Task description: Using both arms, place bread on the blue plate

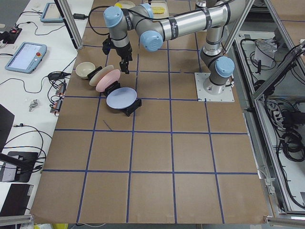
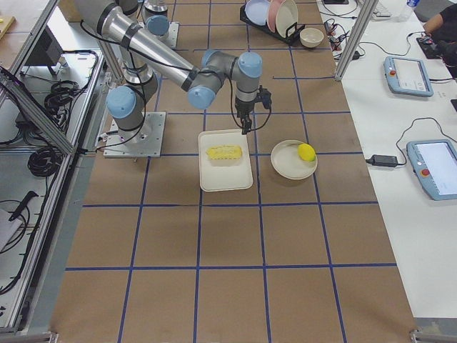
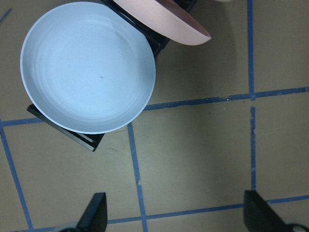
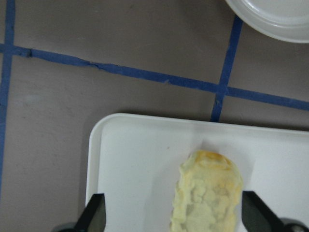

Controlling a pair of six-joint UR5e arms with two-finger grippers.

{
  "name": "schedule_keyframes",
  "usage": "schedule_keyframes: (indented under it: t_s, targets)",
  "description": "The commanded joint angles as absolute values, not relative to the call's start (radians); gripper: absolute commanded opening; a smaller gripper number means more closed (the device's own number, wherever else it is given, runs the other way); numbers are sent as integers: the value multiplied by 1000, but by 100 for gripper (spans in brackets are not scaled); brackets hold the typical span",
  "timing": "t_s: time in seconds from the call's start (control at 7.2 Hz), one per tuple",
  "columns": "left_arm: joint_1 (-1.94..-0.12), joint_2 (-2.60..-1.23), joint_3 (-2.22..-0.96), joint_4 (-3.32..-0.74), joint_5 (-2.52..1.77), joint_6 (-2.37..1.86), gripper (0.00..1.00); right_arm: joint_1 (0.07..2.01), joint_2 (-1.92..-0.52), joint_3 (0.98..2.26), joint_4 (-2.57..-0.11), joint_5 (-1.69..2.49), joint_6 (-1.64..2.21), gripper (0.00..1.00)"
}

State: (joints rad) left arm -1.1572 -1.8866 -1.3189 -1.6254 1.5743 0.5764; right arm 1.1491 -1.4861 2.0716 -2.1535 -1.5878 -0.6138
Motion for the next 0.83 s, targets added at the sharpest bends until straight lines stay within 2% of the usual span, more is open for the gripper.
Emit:
schedule_keyframes:
  t_s: [0.0,0.28,0.56,0.69]
  targets:
    - [-1073,-2059,-1180,-1628,1572,745,100,1088,-1453,2179,-2307,-1578,-664,99]
    - [-993,-2182,-1161,-1626,1496,810,100,1072,-1395,2194,-2365,-1583,-689,99]
    - [-997,-2281,-1155,-1552,1482,805,98,1071,-1393,2197,-2367,-1583,-707,98]
    - [-997,-2299,-1157,-1536,1489,799,92,1071,-1393,2197,-2367,-1591,-709,97]
